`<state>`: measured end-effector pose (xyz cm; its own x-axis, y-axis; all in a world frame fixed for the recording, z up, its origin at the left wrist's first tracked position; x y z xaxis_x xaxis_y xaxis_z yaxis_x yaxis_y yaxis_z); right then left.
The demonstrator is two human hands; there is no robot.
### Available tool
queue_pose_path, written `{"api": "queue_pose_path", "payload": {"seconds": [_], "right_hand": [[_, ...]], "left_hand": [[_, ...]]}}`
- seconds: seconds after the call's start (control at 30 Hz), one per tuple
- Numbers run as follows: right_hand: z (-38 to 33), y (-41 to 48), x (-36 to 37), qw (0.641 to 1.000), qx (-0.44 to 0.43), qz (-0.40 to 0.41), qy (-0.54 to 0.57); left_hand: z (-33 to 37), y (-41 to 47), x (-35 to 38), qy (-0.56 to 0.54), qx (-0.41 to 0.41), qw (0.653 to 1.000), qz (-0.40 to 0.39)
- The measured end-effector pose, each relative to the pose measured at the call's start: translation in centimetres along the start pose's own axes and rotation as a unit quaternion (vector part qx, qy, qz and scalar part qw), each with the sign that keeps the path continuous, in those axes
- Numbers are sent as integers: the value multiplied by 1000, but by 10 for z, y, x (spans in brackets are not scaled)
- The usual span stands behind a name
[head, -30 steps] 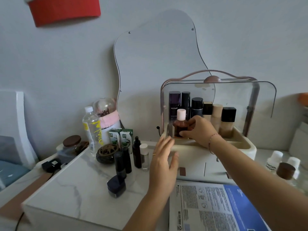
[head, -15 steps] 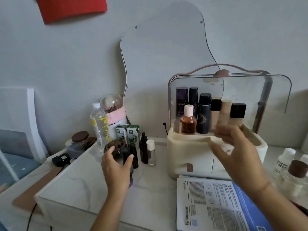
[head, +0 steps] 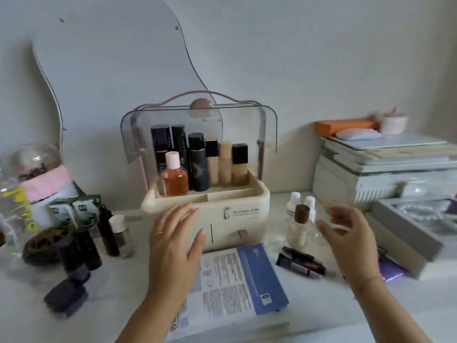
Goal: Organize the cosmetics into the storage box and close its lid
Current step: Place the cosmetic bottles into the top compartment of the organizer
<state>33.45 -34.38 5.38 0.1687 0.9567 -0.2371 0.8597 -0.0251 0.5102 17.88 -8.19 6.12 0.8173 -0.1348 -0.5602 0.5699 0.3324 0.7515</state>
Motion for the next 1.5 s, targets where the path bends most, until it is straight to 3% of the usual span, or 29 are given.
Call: {"api": "queue_pose_path", "payload": {"seconds": [0.13,0.3,0.57,0.77,0.87,1.0,1.13,1.37,1.5], "right_hand": [[11,-1,21,996,31,-74,-35],[18,2,33,991,47,-43,-120],[25,3,52,967,105,-58,-223],[5,0,40,980,88,-14,-176],[-32,4,30,995,-14,16,-95],[-100,11,43,988,-131,-85,3],[-140,21,100,963,-184,-199,10],[-121,58,174,963,-82,-257,-26],[-113,63,192,948,-81,-298,-75]], "left_hand": [[-1,4,11,16,7,1000,9],[-3,8,13,42,10,999,4],[-9,17,14,39,28,999,-4],[-10,21,11,19,34,999,20],[-12,22,13,8,30,999,24],[-13,21,15,-3,13,999,29],[-12,22,13,-14,14,999,29],[-15,21,9,-21,4,1000,-4],[-15,21,9,-23,1,1000,-4]]}}
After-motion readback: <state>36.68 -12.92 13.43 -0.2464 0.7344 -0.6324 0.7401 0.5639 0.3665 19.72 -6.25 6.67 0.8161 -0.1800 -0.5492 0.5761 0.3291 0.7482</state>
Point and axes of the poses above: each hand's wrist, its own y-axis towards the middle knuckle, its own x-axis out of the palm, z = x × y, the point moved 2 cm from there along y, towards the middle knuckle, and after that the axes turned 2 degrees about -x, right-handed, at the moved point
